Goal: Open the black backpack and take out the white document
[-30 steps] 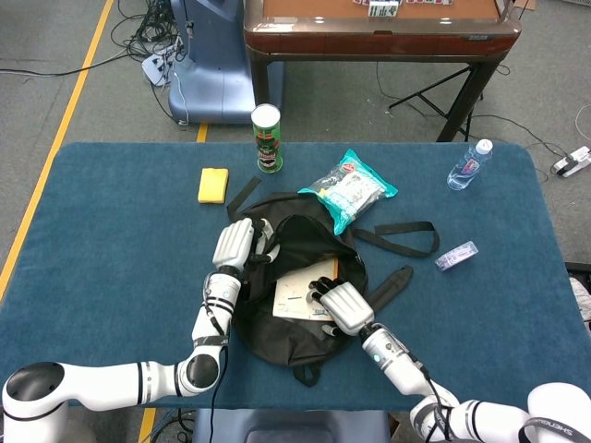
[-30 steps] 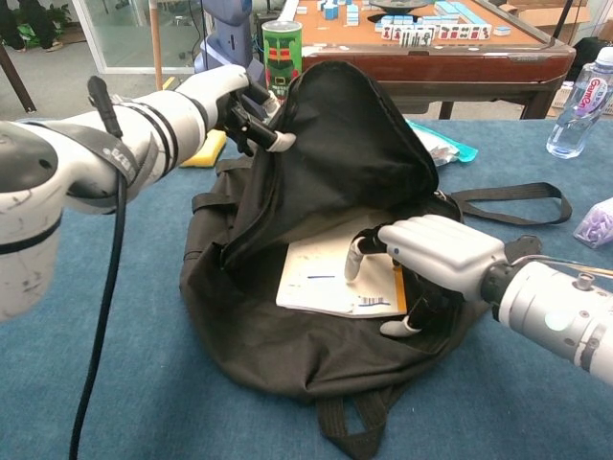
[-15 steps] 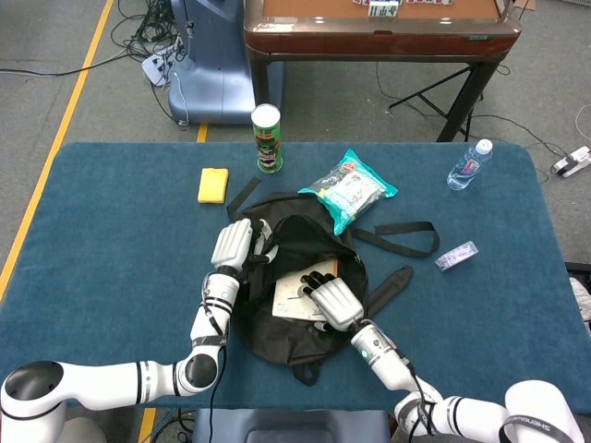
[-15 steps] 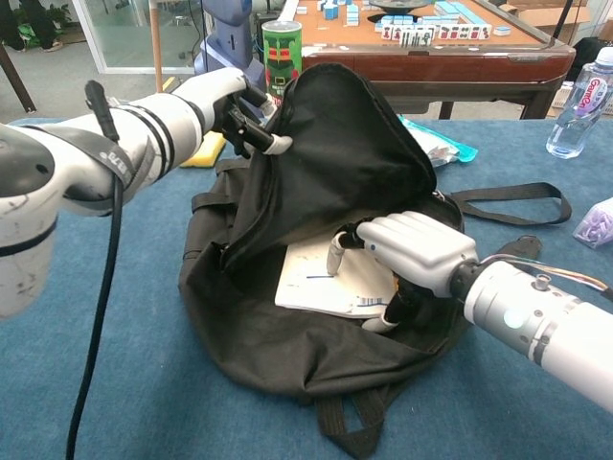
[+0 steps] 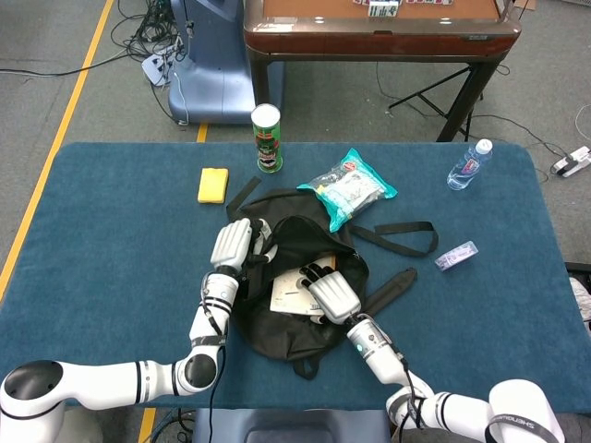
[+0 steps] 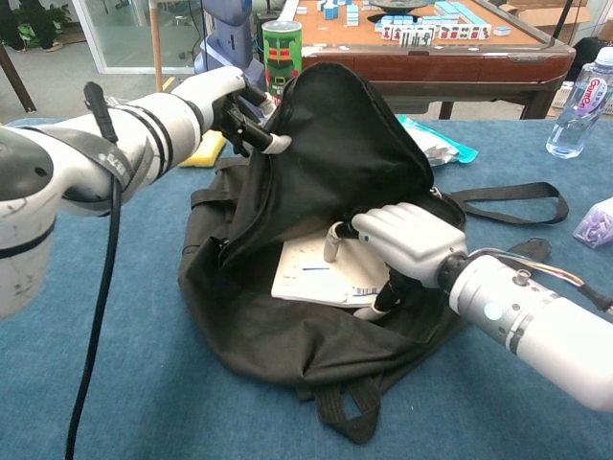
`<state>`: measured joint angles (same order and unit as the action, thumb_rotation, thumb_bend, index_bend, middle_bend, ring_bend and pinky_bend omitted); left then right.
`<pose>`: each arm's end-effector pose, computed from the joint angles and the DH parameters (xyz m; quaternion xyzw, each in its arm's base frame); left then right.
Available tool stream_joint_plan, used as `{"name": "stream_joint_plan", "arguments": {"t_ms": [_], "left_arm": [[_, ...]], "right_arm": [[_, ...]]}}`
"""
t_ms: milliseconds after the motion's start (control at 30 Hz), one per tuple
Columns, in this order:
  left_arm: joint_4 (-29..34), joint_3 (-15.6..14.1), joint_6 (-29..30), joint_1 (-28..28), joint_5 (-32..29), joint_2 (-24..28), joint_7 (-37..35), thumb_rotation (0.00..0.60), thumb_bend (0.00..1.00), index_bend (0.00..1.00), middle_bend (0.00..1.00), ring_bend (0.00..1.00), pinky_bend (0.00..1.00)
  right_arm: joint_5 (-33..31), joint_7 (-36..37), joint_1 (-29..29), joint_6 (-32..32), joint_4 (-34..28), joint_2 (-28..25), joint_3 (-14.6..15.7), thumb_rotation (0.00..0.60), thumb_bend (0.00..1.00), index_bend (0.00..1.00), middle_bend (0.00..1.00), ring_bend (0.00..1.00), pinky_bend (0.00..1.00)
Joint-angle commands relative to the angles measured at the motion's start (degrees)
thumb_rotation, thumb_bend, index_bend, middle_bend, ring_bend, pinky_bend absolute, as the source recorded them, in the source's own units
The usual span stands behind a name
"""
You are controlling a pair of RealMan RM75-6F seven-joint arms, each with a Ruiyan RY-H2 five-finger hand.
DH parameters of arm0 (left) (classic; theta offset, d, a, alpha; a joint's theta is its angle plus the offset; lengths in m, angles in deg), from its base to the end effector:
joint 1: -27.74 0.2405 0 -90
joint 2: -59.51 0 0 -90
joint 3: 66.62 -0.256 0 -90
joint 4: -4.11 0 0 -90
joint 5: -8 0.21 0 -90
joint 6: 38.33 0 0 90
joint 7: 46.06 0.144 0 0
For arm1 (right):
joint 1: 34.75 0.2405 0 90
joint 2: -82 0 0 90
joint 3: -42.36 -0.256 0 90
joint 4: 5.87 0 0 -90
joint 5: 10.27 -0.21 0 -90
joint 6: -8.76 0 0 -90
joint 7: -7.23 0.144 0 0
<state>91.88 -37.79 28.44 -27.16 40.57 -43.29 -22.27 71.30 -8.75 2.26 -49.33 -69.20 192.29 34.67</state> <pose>-0.0324 0.3746 -0.0337 -0.5436 -0.5754 -0.4717 0.3884 -0.1444 -0.3004 -0.1134 0.7720 -0.3244 0.3913 0.3815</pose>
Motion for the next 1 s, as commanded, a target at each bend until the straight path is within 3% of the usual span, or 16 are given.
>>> {"name": "stream_joint_plan", "arguments": {"t_ms": [33, 700, 833, 1000], "left_arm": [[-0.2, 0.0, 0.0, 0.0, 0.0, 0.0, -0.1, 0.600, 0.40, 0.75, 0.86, 0.77, 0.37], [-0.1, -0.6, 0.1, 0.0, 0.8, 0.0, -0.8, 0.600, 0.40, 0.74, 0.86, 0.77, 0.37], [-0.1, -0.6, 0.2, 0.1, 1.0, 0.2, -0.9, 0.600, 0.40, 0.74, 0.86, 0.77, 0.37], [0.0, -0.3, 0.3, 0.2, 0.9, 0.7, -0.9, 0.600, 0.40, 0.74, 0.86, 0.77, 0.37]], "right_arm": [[0.1, 0.2, 0.1, -0.3, 0.1, -0.1, -0.1, 0.600, 0.20, 0.32, 0.22, 0.16, 0.31], [2.6, 1.4, 1.8, -3.7, 0.2, -0.8, -0.7, 0.600, 0.32, 0.35, 0.30, 0.19, 0.31], [4.7, 2.6, 2.3, -6.0, 1.6, -0.3, -0.5, 0.600, 0.41, 0.45, 0.35, 0.25, 0.31], [6.6, 4.1, 2.3, -8.8, 2.9, -0.1, -0.2, 0.600, 0.55, 0.68, 0.48, 0.37, 0.38]]}}
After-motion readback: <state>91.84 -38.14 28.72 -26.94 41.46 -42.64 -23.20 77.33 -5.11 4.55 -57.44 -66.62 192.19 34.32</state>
